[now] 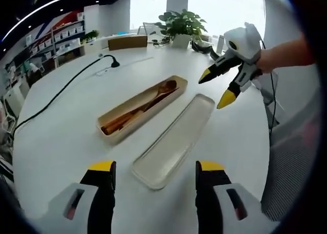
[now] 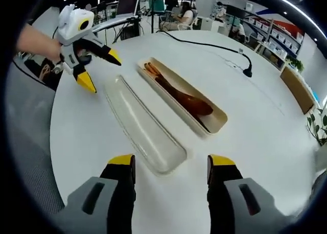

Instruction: Arrange the utensils inside the cutlery case until each visible utensil rests in its matching compartment.

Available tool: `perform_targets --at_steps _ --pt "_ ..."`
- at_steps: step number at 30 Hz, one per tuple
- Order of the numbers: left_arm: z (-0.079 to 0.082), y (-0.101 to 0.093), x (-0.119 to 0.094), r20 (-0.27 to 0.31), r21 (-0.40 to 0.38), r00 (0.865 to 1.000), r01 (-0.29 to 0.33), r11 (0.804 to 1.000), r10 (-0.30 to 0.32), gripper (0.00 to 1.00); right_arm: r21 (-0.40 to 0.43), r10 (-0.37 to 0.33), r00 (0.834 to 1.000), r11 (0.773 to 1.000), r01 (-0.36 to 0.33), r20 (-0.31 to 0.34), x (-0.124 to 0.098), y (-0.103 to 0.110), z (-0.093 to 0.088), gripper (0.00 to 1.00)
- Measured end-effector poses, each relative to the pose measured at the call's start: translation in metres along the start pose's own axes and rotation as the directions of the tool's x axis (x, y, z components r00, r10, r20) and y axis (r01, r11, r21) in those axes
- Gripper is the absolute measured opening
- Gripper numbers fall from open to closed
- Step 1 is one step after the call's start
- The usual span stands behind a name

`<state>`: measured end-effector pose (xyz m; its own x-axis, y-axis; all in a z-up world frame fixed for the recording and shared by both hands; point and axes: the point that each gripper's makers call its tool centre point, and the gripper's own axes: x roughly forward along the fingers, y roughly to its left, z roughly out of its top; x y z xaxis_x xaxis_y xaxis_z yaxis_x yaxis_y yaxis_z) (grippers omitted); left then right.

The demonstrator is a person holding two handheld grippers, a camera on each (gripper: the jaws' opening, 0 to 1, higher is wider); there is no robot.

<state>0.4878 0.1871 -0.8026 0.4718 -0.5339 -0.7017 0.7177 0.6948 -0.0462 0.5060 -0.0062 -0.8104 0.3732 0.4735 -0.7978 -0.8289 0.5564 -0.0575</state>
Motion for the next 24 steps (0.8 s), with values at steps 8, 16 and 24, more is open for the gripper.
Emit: perform_targets --at_steps 8,16,24 --pt "-0.003 0.001 0.012 -0.021 0.045 1.000 -0.014 0.999 0.015 0.56 -0.021 0.015 0.999 1.000 -0.016 -0.028 0.009 -0.001 -0.006 0.55" --pt "-0.009 -0.004 0.022 -0.051 0.071 0.999 0.002 0.997 0.001 0.57 -0.016 0.039 0.999 0.999 -0.039 -0.036 0.014 0.004 -0.008 0.55" --pt "-0.006 -0.001 0.024 -0.041 0.081 0.999 -0.011 0.997 0.014 0.52 -0.028 0.042 0.999 0.999 -0.043 -0.022 0.014 0.010 -0.003 0.48"
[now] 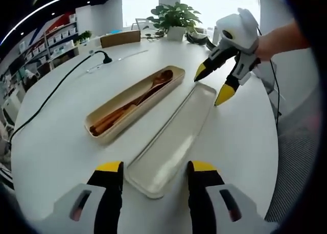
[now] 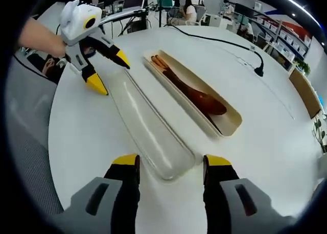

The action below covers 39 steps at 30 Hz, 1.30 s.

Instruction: Arrange the utensils inside the cutlery case until each visible utensil rests in its matching compartment.

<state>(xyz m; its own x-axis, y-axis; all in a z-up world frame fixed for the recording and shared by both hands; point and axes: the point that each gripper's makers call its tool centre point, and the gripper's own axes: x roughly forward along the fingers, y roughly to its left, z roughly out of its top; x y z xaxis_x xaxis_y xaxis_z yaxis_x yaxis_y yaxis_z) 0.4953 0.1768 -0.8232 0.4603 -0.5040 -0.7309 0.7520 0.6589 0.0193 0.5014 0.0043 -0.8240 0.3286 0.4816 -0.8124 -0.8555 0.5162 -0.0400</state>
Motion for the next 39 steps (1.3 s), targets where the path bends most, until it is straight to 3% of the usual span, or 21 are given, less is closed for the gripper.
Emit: perform_targets --at_steps 6,9,10,11,12,13,14,15,18,21,27,32,35,39 --pt "-0.002 0.000 -0.002 0.020 -0.009 1.000 -0.018 1.000 0.018 0.53 0.027 -0.018 1.000 0.999 0.018 0.020 -0.001 0.004 -0.001 0.47" --pt "-0.004 -0.002 -0.005 0.026 -0.015 0.999 -0.023 1.000 0.023 0.52 0.088 -0.020 1.000 0.996 0.020 0.004 -0.003 0.004 -0.005 0.44" --pt "-0.005 -0.003 -0.006 0.024 -0.016 0.999 -0.021 1.000 0.021 0.50 0.115 -0.032 0.999 0.993 0.031 0.005 -0.005 0.002 -0.005 0.30" --pt "-0.008 -0.009 -0.008 0.010 -0.005 1.000 -0.006 1.000 0.006 0.49 0.157 -0.100 0.995 0.982 0.102 -0.021 -0.009 -0.008 -0.011 0.18" --pt "-0.008 -0.015 -0.009 0.016 0.032 1.000 0.014 0.999 -0.014 0.47 0.162 -0.049 0.998 0.985 0.055 -0.046 -0.008 -0.003 -0.016 0.03" --pt "-0.006 -0.021 -0.009 0.024 0.065 0.999 0.027 0.998 -0.029 0.43 0.165 -0.019 0.997 0.986 0.031 -0.073 -0.009 0.002 -0.021 0.00" --pt "-0.006 -0.025 -0.009 0.027 0.073 0.999 0.024 0.997 -0.026 0.42 0.151 0.034 0.999 0.988 -0.028 -0.038 -0.006 0.013 -0.020 0.01" --pt "-0.006 -0.024 -0.009 0.026 0.063 1.000 0.017 0.998 -0.018 0.42 0.114 -0.017 1.000 0.993 0.018 -0.015 -0.005 0.010 -0.016 0.03" --pt "-0.008 -0.018 -0.008 0.023 0.016 1.000 0.001 1.000 -0.001 0.45 0.094 -0.020 1.000 0.995 0.022 -0.022 -0.004 0.015 -0.016 0.08" --pt "-0.009 -0.019 -0.009 0.036 0.020 0.999 0.012 1.000 -0.012 0.44 0.101 0.005 0.999 0.995 -0.002 -0.032 -0.004 0.019 -0.014 0.15" --pt "-0.013 -0.030 -0.011 0.023 0.082 0.996 0.081 0.993 -0.084 0.39 0.044 -0.012 0.998 0.999 0.015 -0.068 -0.010 0.014 -0.015 0.26" --pt "-0.018 -0.037 -0.014 0.015 0.120 0.993 0.111 0.987 -0.113 0.39 -0.132 -0.056 0.996 0.990 0.046 -0.072 -0.020 0.004 -0.005 0.26" --pt "-0.024 -0.049 -0.018 -0.006 0.169 0.987 0.157 0.973 -0.158 0.38 -0.168 -0.048 0.997 0.985 0.036 -0.065 -0.023 0.007 0.002 0.26" --pt "-0.028 -0.059 -0.022 -0.026 0.213 0.981 0.195 0.957 -0.194 0.38 -0.242 -0.010 0.998 0.970 -0.006 -0.066 -0.023 0.020 0.008 0.34"
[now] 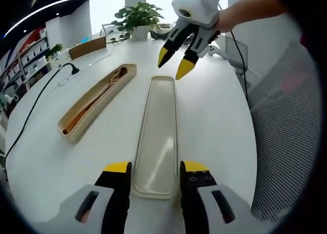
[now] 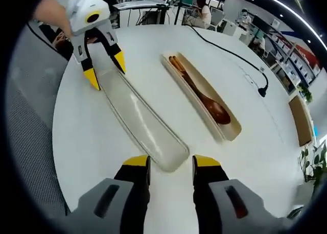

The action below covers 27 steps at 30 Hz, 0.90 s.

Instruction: Arrange the utensils inside the cutlery case until each visible utensil rests in its matching compartment.

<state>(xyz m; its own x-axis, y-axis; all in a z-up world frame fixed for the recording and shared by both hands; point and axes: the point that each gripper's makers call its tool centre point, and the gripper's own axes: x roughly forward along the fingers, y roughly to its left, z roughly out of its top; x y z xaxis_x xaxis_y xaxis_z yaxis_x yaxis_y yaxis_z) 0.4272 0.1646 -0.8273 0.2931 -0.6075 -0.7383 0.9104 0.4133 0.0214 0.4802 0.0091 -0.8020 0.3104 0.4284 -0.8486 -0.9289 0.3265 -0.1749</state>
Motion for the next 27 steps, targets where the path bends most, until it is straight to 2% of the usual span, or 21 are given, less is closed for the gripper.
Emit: perform_targets --at_steps 1,4,11,14,17,20,23,24,27 --pt "0.000 -0.003 -0.002 -0.008 0.026 1.000 0.017 1.000 -0.016 0.38 -0.008 0.037 0.999 0.999 -0.037 -0.003 0.001 0.009 0.001 0.37" --pt "-0.003 -0.007 -0.005 -0.032 0.041 0.999 0.035 0.999 -0.033 0.38 -0.031 0.075 0.997 0.997 -0.075 -0.007 0.000 0.024 0.000 0.47" --pt "-0.004 -0.017 -0.010 -0.057 0.123 0.996 0.074 0.990 -0.068 0.38 -0.085 0.095 0.995 0.992 -0.097 -0.022 -0.002 0.041 -0.004 0.50" --pt "-0.006 -0.022 -0.013 -0.063 0.110 0.995 0.088 0.990 -0.081 0.38 -0.102 0.144 0.989 0.984 -0.146 -0.034 -0.003 0.054 -0.010 0.52" --pt "-0.008 -0.025 -0.015 -0.067 0.109 0.994 0.094 0.990 -0.087 0.38 -0.112 0.140 0.988 0.983 -0.147 -0.071 -0.001 0.054 -0.022 0.50" --pt "-0.009 -0.025 -0.015 -0.071 0.118 0.993 0.099 0.988 -0.091 0.38 -0.138 0.117 0.991 0.982 -0.125 -0.071 -0.001 0.049 -0.021 0.47" --pt "-0.008 -0.025 -0.014 -0.076 0.127 0.992 0.109 0.986 -0.100 0.38 -0.152 0.131 0.987 0.978 -0.143 -0.088 0.005 0.051 -0.021 0.47" --pt "-0.008 -0.024 -0.013 -0.079 0.130 0.992 0.111 0.985 -0.102 0.38 -0.148 0.148 0.987 0.977 -0.157 -0.070 0.005 0.053 -0.018 0.46" --pt "-0.008 -0.024 -0.013 -0.091 0.137 0.990 0.119 0.983 -0.107 0.38 -0.094 0.165 0.983 0.980 -0.173 -0.085 0.006 0.052 -0.020 0.44"
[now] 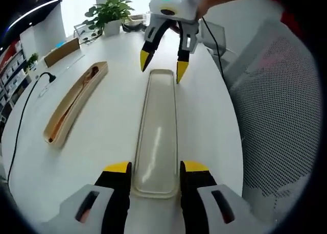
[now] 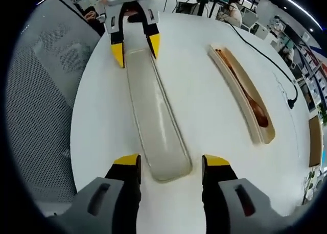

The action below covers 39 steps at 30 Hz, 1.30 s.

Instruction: Arrange the utensils inside the cutlery case until each visible utensil rests in its matching compartment.

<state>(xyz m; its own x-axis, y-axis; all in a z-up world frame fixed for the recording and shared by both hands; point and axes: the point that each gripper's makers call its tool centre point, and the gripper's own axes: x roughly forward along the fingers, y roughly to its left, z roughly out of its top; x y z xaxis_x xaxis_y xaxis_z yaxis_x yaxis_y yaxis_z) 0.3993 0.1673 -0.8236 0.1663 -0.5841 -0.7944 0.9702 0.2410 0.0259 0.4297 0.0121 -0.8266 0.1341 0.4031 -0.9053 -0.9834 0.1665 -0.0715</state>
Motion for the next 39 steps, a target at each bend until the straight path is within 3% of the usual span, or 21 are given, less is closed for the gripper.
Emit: perform_targets --at_steps 2,3,10,14,17,24,30,33,36,37,38,39 --pt "0.000 0.000 0.000 -0.003 0.000 1.000 0.002 1.000 -0.002 0.38 0.090 0.056 0.998 0.994 -0.057 0.014 0.001 0.013 -0.001 0.39" --pt "0.001 0.001 0.001 0.000 0.005 1.000 0.000 1.000 0.000 0.38 0.021 0.032 0.999 0.999 -0.033 0.034 0.002 0.007 0.003 0.39" --pt "0.002 0.002 0.002 0.005 -0.024 1.000 -0.022 0.999 0.022 0.40 0.057 0.073 0.997 0.996 -0.072 -0.011 0.001 0.007 0.000 0.39" --pt "0.002 0.003 0.003 -0.003 -0.041 1.000 -0.029 0.999 0.029 0.41 0.205 0.177 0.984 0.963 -0.176 0.017 -0.004 0.008 0.003 0.40" --pt "0.003 0.003 0.005 -0.014 -0.058 0.999 -0.039 0.998 0.038 0.38 0.275 0.199 0.980 0.940 -0.200 0.031 -0.005 0.005 0.004 0.42" --pt "0.004 0.007 0.005 -0.029 -0.078 0.999 -0.019 0.997 0.017 0.38 0.244 0.166 0.986 0.955 -0.168 0.029 -0.005 0.010 0.002 0.42" --pt "0.005 0.011 0.003 -0.026 -0.149 0.999 0.030 0.988 -0.034 0.38 0.165 0.127 0.991 0.977 -0.133 0.044 -0.004 0.022 0.000 0.51" --pt "0.005 0.011 0.002 -0.020 -0.159 0.998 0.053 0.986 -0.057 0.38 0.103 0.074 0.997 0.992 -0.077 0.033 -0.005 0.020 -0.004 0.45" --pt "0.006 0.009 0.000 0.000 -0.220 0.995 0.101 0.970 -0.103 0.38 0.121 0.038 0.997 0.992 -0.046 0.060 -0.004 0.017 -0.006 0.42" --pt "0.004 0.006 -0.002 -0.009 -0.253 0.991 0.125 0.959 -0.131 0.38 0.103 0.013 0.999 0.995 -0.018 0.051 -0.004 0.014 -0.009 0.37" --pt "0.004 0.011 -0.003 -0.004 -0.235 0.993 0.116 0.965 -0.120 0.39 0.105 0.008 0.999 0.994 -0.012 0.035 -0.006 0.014 -0.012 0.35" --pt "0.003 0.011 -0.003 -0.008 -0.247 0.993 0.114 0.962 -0.120 0.39 0.145 0.022 0.997 0.989 -0.032 0.068 -0.008 0.018 -0.007 0.35"
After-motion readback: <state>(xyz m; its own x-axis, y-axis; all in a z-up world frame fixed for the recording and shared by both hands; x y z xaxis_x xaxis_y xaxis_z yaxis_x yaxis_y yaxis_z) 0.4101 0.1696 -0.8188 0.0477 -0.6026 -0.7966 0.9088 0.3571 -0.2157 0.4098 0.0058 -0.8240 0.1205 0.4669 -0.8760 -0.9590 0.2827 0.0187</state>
